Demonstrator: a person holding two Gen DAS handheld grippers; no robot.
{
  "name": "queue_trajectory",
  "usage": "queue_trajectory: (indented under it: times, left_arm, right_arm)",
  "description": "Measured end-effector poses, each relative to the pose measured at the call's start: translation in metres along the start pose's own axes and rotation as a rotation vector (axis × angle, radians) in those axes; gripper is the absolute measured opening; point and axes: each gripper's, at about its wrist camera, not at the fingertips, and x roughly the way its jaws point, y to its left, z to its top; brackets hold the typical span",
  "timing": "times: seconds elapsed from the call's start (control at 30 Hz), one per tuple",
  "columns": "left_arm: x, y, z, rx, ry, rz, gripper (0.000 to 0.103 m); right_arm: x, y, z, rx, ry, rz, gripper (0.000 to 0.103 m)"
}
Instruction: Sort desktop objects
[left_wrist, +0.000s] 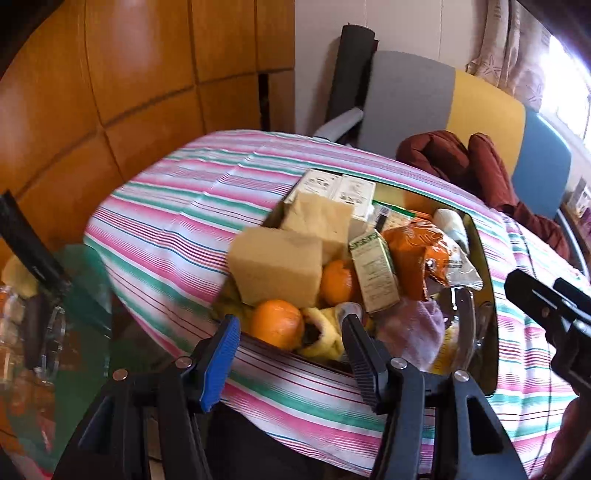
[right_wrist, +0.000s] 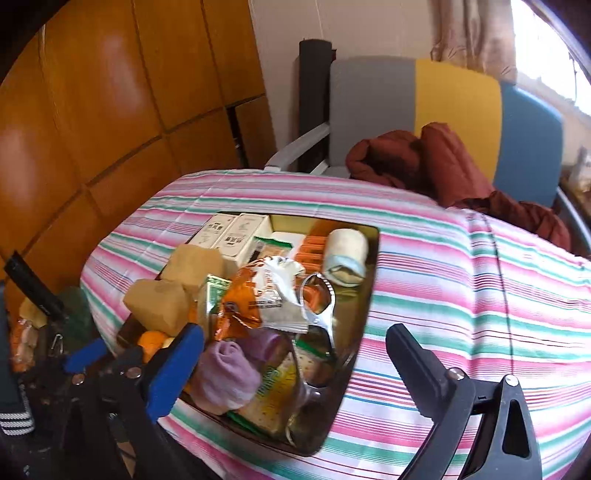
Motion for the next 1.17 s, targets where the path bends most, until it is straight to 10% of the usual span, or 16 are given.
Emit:
queue_trajectory:
  times: [0.37,1.17]
  left_arm:
    - [-0.014,-0.007,-0.003,0.052,-0.015,0.025,0.056]
    - [-0.012,-0.004,-0.002,0.031,-0.023,0.038,0.055]
  right_arm:
    - [-0.004,0.009,-0.005,-0.043,-0.034,-0.129,0.103]
    - [0.001,0.011,-0.017,-0.019,-0.009,-0.09,0.103]
